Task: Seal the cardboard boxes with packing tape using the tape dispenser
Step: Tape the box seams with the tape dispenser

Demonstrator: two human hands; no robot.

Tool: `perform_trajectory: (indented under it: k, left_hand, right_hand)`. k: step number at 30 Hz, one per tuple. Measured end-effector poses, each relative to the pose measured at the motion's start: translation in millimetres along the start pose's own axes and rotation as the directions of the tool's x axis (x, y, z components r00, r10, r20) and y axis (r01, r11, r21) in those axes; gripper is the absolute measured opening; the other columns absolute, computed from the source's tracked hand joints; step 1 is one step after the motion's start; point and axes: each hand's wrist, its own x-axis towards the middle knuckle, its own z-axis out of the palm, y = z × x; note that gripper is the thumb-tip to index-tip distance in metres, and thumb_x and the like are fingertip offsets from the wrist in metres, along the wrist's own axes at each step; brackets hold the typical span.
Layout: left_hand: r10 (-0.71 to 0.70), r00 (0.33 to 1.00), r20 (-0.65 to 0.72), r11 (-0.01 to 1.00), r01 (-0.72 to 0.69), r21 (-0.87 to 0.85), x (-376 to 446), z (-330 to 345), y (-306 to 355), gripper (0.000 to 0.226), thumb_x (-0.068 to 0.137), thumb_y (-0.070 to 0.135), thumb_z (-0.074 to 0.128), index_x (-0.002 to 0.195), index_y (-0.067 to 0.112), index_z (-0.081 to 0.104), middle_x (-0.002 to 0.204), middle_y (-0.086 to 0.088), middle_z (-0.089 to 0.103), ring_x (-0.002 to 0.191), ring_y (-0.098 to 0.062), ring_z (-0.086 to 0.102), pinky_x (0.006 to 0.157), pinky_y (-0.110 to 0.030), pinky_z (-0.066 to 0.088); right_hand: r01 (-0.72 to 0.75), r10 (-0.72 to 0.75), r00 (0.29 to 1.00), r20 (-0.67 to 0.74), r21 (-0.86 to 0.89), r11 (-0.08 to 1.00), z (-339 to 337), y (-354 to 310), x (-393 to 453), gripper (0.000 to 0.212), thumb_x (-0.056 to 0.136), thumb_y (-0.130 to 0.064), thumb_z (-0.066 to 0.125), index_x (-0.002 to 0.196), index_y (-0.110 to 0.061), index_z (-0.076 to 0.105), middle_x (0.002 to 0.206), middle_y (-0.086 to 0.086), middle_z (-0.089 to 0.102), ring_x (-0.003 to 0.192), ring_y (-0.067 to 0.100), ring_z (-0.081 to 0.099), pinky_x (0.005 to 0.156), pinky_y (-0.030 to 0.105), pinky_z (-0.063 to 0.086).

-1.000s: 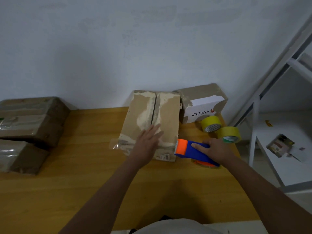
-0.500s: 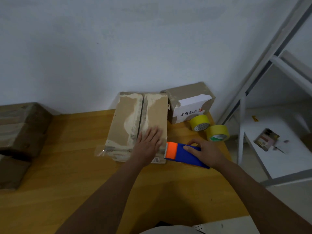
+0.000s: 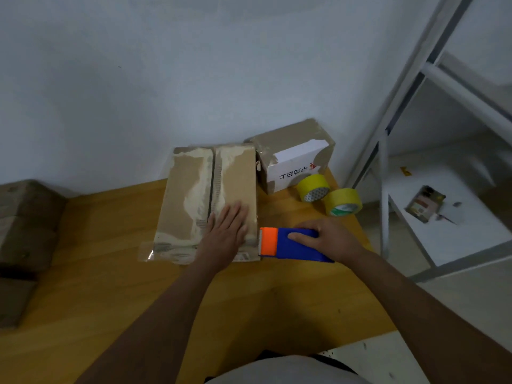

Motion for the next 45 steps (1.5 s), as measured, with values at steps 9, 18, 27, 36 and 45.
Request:
perform_trajectory:
  k: [9,18,27,36,45]
  left_hand:
    - [-0.007,1.000,-0.005,0.998,0.006,-0.060,2.2,2.0,-0.7,0.055,0.106,0.041,0.017,0.155,0.032,-0.005,0.163,0.012,-0.012,0.150,-0.012,-0.016,0.123,-0.044,-0.005]
    - [-0.003,0.998,0.068,0.999,0.007,-0.053,3.2,-2.8,-2.1,0.082,0.085,0.073,0.012,0.154,0.034,-0.008,0.164,0.010,-0.013,0.148,-0.011,-0.019,0.120,-0.043,-0.009]
    - [-0.003,0.999,0.045,0.999,0.005,-0.051,3.4,-1.2,-1.0,0.082,0.085,0.079,0.007,0.151,0.035,-0.015,0.162,0.011,-0.015,0.148,-0.012,-0.019,0.120,-0.045,-0.007]
    - [0.004,0.999,0.051,0.999,-0.002,-0.043,1.3,-0.7,-0.1,0.083,0.084,0.076,0.007,0.152,0.032,-0.015,0.161,0.009,-0.019,0.149,-0.015,-0.019,0.120,-0.045,-0.009]
    - [0.011,0.999,0.052,1.000,-0.010,-0.029,2.6,-0.4,0.3,0.085,0.083,0.075,0.002,0.154,0.031,-0.012,0.160,0.008,-0.021,0.149,-0.016,-0.020,0.121,-0.047,-0.008]
  right_hand:
    - [-0.044,0.042,0.998,-0.053,-0.044,0.998,-22.8,27.5,-9.9,0.041,0.081,-0.066,0.053,0.107,-0.038,0.068,0.086,-0.010,0.068,0.076,0.004,0.063,0.067,0.032,0.056]
    - [-0.063,0.067,0.995,-0.080,0.056,0.996,-23.8,44.0,-28.1,0.035,0.076,-0.070,0.050,0.100,-0.048,0.064,0.083,-0.017,0.067,0.075,-0.004,0.064,0.063,0.025,0.057]
    - [-0.177,0.144,0.973,-0.180,-0.185,0.967,0.0,41.4,-17.8,0.044,0.088,-0.066,0.048,0.115,-0.036,0.066,0.098,-0.007,0.070,0.082,0.008,0.062,0.070,0.030,0.053]
    - [-0.391,0.339,0.915,-0.219,-0.271,0.880,33.1,37.2,15.0,0.047,0.095,-0.060,0.043,0.110,-0.021,0.064,0.096,0.005,0.067,0.087,0.023,0.065,0.063,0.031,0.045]
    - [-0.453,0.379,0.889,-0.258,-0.368,0.812,65.9,43.1,2.4,0.052,0.102,-0.052,0.030,0.142,-0.021,0.038,0.110,0.006,0.068,0.095,0.025,0.065,0.079,0.036,0.048]
